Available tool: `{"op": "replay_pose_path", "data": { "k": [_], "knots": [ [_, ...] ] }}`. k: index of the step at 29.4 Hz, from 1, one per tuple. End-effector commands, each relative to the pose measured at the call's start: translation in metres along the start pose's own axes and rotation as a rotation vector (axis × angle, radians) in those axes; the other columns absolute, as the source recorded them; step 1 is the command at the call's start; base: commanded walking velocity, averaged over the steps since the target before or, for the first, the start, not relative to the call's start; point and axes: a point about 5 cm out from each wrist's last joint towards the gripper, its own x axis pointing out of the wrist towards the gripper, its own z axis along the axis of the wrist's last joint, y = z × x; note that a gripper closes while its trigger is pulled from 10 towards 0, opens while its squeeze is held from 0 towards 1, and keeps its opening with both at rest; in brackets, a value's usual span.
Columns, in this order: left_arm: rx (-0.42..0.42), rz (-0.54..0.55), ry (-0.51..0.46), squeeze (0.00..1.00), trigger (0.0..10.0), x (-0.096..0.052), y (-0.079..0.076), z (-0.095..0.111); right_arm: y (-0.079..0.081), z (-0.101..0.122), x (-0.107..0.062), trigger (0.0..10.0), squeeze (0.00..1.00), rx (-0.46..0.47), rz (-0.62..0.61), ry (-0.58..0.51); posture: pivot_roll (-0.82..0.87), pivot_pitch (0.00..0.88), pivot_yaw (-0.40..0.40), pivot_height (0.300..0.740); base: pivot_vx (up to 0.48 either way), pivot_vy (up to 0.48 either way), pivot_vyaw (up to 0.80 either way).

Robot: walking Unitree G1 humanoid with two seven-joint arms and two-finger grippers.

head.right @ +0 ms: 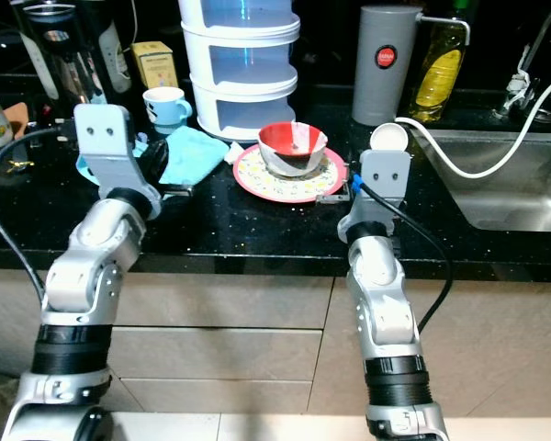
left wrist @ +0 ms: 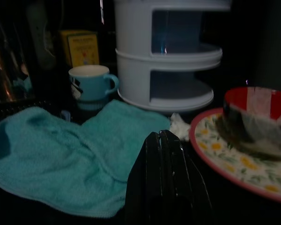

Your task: Kitchen organization

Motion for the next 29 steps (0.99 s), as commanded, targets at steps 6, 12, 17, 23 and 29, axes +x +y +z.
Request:
{"op": "replay_pose_path", "data": {
  "k": [6,12,17,23,29],
  "knots": [
    [0.003,0.007,0.117,0.0,10.0,-0.002,0.017,-0.014,-0.047,-0.052,-0.01,10.0,0.0,0.027,-0.163,0.286,-0.03,0.104,0.01,0.74,0.0,0.0,0.0],
    [0.042,0.061,-0.052,0.0,10.0,0.003,0.042,0.022,-0.097,0.022,0.018,10.0,0.0,-0.133,-0.289,-0.031,-0.03,0.103,0.008,0.74,0.0,0.0,0.0],
    [0.067,0.042,-0.041,0.0,10.0,0.002,0.035,0.022,-0.079,0.054,0.026,10.0,0.0,-0.13,-0.204,-0.162,-0.03,0.094,-0.002,0.74,0.0,0.0,0.0],
    [0.0,-0.044,-0.034,0.0,10.0,-0.005,0.007,0.01,-0.059,0.048,0.023,10.0,0.0,-0.083,-0.14,-0.156,-0.04,0.081,-0.002,0.74,0.0,0.0,0.0],
    [-0.035,-0.07,-0.034,0.0,10.0,-0.008,0.0,0.001,-0.053,0.041,0.02,10.0,0.0,-0.085,-0.118,-0.121,-0.05,0.059,-0.008,0.74,0.0,0.0,0.0]
  ]
}}
